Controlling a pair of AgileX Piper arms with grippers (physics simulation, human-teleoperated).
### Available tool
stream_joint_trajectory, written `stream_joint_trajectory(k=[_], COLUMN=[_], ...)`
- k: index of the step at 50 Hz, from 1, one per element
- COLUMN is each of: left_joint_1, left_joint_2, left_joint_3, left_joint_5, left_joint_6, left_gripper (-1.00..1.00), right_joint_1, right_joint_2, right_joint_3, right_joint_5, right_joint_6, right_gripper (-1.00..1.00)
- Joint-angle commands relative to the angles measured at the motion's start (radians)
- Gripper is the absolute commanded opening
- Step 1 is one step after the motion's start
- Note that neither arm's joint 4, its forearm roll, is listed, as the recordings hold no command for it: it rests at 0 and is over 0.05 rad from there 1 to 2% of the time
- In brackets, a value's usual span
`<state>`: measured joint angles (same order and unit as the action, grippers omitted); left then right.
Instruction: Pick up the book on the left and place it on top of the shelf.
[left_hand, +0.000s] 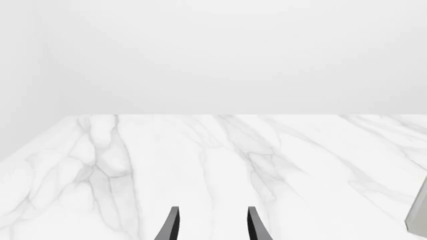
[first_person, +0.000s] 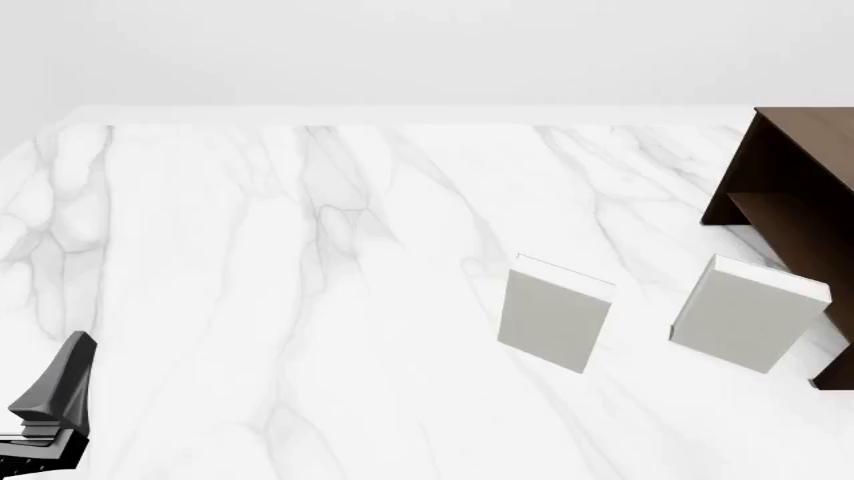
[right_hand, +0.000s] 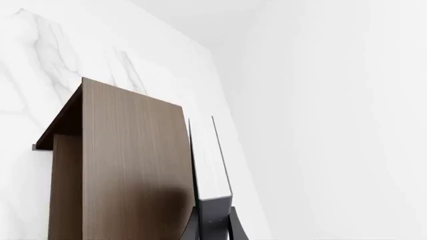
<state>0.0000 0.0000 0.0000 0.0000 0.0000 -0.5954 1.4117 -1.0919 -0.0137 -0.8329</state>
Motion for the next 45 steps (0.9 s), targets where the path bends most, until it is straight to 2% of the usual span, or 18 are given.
stream_joint_trajectory(k=[1,13,29,30,45], left_joint_1=[0.0,0.0,0.0,0.0,0.0], left_joint_2=[0.0,0.0,0.0,0.0,0.0], left_joint_3=[0.0,0.0,0.0,0.0,0.0], left_joint_5=[0.0,0.0,0.0,0.0,0.0], left_joint_6=[0.0,0.0,0.0,0.0,0.0], left_gripper=[1.0,1.0,1.0,1.0,1.0], right_joint_1=[-0.009,-0.02,-0.008,0.003,0.022], right_joint_2=[-0.001,0.019,0.037,0.036,-0.031], right_joint_3=[0.005,0.011,0.031,0.027,0.089], right_joint_5=[-0.02,-0.032,-0.024,-0.008,-0.006], right_joint_6=[0.016,0.008,0.033,0.049,0.079], right_gripper=[-1.0,-1.0,-1.0,1.0,1.0])
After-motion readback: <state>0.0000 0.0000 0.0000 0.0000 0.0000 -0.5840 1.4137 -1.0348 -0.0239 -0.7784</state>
